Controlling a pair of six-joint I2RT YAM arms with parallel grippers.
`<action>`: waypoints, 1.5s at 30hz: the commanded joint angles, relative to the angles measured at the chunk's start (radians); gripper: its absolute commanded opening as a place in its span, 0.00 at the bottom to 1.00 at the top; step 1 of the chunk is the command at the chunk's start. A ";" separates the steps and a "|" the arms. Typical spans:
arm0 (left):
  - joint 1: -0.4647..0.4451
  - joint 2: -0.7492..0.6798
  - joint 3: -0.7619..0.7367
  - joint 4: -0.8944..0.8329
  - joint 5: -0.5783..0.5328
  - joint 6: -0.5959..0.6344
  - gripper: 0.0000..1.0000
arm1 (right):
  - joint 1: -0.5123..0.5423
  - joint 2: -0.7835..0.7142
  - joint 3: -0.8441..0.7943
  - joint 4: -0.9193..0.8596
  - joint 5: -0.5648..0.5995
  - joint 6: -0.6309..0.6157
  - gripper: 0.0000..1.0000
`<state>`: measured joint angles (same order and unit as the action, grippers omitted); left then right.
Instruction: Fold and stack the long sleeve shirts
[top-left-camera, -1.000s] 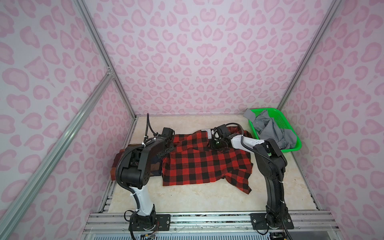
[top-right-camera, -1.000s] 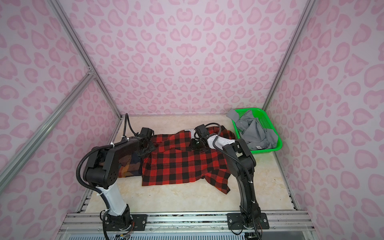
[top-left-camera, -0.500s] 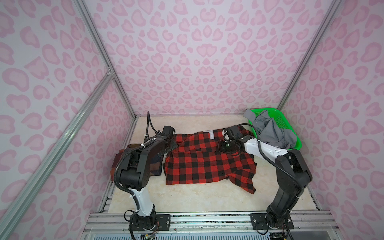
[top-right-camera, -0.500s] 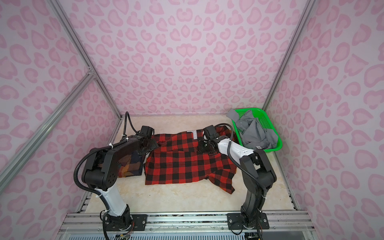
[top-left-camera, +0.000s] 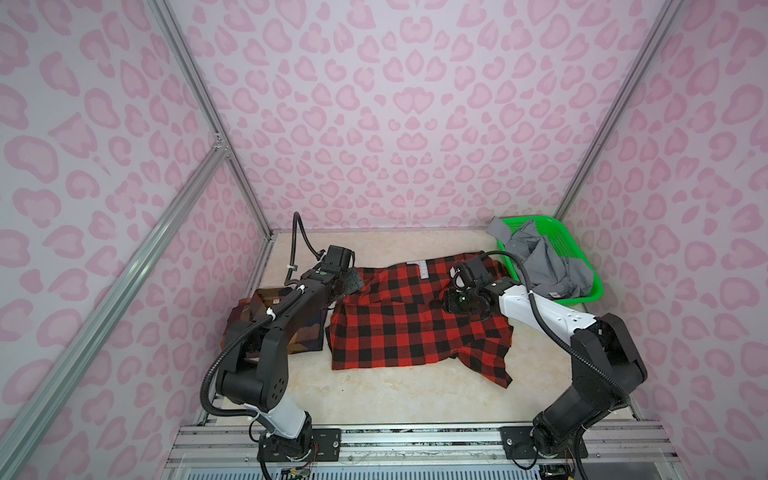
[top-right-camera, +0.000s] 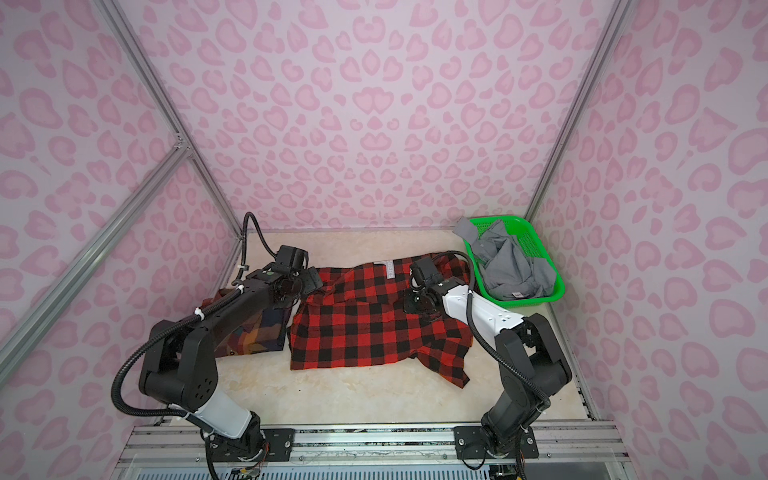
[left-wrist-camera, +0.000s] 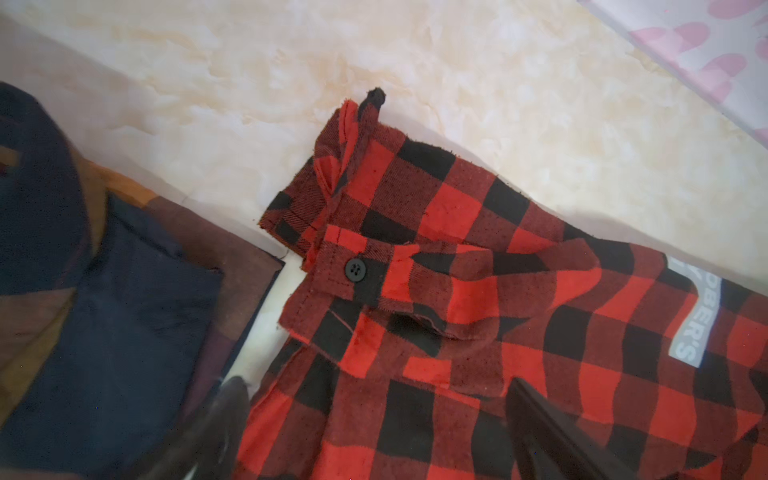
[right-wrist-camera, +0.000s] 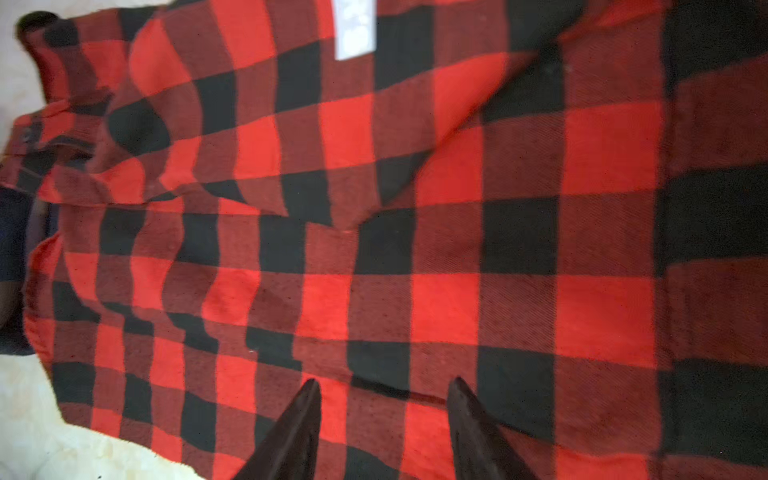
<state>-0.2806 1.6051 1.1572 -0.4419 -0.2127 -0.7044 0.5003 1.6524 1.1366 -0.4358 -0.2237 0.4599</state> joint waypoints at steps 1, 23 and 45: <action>0.001 -0.016 0.013 0.052 -0.066 0.073 0.98 | 0.005 0.037 0.033 0.006 -0.021 -0.017 0.50; -0.190 -0.120 -0.184 -0.005 0.166 -0.173 1.00 | -0.007 -0.496 -0.440 -0.404 0.327 0.278 0.61; -0.223 -0.372 -0.464 -0.008 0.067 -0.199 0.98 | 0.305 -0.692 -0.681 -0.323 0.416 0.545 0.56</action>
<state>-0.5037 1.2316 0.7006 -0.4709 -0.1257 -0.9138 0.7967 0.9424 0.4580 -0.8356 0.1585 1.0172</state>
